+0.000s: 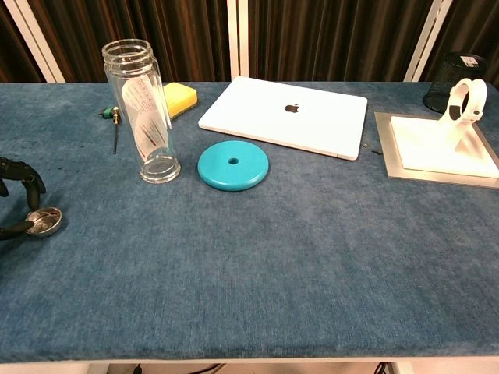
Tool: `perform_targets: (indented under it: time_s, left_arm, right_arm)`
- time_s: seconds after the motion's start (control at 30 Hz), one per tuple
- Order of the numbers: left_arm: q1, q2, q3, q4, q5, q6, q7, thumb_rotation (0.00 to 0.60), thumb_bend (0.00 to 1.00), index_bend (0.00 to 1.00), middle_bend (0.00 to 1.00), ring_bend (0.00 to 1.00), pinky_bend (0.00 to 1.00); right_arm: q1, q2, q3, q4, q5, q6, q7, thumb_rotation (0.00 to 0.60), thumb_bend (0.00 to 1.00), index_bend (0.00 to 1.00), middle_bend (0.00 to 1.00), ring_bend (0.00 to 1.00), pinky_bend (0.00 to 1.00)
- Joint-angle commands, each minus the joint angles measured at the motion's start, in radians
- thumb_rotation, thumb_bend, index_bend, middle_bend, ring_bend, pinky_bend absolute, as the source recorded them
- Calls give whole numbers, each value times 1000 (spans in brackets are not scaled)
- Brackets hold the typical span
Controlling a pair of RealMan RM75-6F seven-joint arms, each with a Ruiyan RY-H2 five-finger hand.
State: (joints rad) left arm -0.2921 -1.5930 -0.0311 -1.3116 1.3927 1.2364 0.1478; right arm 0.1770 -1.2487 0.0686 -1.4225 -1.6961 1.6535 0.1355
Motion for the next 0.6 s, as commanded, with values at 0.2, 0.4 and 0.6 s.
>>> perform_targets:
  time_s: [0.2, 0.4, 0.6]
  left_arm:
    - [-12, 12, -4, -17, 1, -14, 16, 600, 303, 531, 339, 237, 362]
    - [-18, 9, -6, -15, -10, -32, 23, 600, 328, 540, 340, 237, 362]
    - [-19, 6, -5, -15, -15, -36, 28, 600, 355, 556, 340, 237, 362]
  right_arm:
    - [0, 0, 1, 2, 3, -3, 5, 600, 378, 0, 0, 0, 9]
    - [0, -1, 2, 8, 5, -5, 11, 600, 378, 0, 0, 0, 9]
    - [-1, 0, 4, 13, 8, -7, 17, 600, 379, 0, 0, 0, 9]
